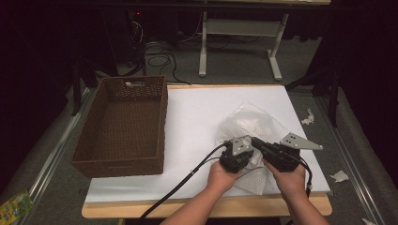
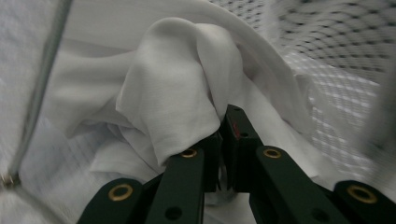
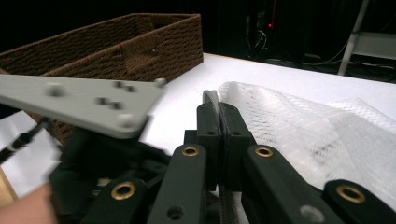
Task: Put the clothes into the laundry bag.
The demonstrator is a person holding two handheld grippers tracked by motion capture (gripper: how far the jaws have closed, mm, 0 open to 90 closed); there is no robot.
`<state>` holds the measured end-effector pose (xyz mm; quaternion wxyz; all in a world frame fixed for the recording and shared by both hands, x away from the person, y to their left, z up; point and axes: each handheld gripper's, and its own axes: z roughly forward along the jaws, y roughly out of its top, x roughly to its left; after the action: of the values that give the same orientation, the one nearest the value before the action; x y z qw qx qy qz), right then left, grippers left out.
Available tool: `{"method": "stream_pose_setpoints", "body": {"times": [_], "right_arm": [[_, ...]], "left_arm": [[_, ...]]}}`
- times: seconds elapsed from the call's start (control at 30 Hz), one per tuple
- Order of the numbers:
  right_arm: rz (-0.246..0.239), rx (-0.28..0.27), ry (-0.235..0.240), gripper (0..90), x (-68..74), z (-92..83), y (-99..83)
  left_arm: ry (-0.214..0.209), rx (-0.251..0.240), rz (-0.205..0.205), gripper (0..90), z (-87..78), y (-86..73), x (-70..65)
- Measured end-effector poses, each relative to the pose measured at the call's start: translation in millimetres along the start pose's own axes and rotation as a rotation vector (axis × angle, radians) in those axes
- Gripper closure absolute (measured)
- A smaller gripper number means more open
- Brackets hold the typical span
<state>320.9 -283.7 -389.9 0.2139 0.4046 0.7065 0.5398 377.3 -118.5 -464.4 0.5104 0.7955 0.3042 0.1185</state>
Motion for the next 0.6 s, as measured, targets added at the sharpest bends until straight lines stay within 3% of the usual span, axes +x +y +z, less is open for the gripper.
{"method": "stream_pose_setpoints", "body": {"times": [0.1,0.2,0.4,0.6], "right_arm": [[0.014,-0.005,-0.002,89.5,-3.7,-1.1,-0.2],[0.02,-0.003,-0.004,89.4,-5.5,-2.4,-0.9],[0.01,0.0,-0.004,89.4,-6.6,-2.0,-1.9],[0.006,0.002,-0.011,89.4,-4.5,-1.9,-2.0]], "left_arm": [[0.07,0.001,-0.05,82.6,11.1,2.3,12.9],[0.074,0.013,-0.036,75.9,8.1,1.6,17.2],[0.007,-0.012,-0.003,48.1,-26.0,-4.3,13.6],[0.011,-0.051,0.005,37.6,-63.9,-12.2,13.8]]}}
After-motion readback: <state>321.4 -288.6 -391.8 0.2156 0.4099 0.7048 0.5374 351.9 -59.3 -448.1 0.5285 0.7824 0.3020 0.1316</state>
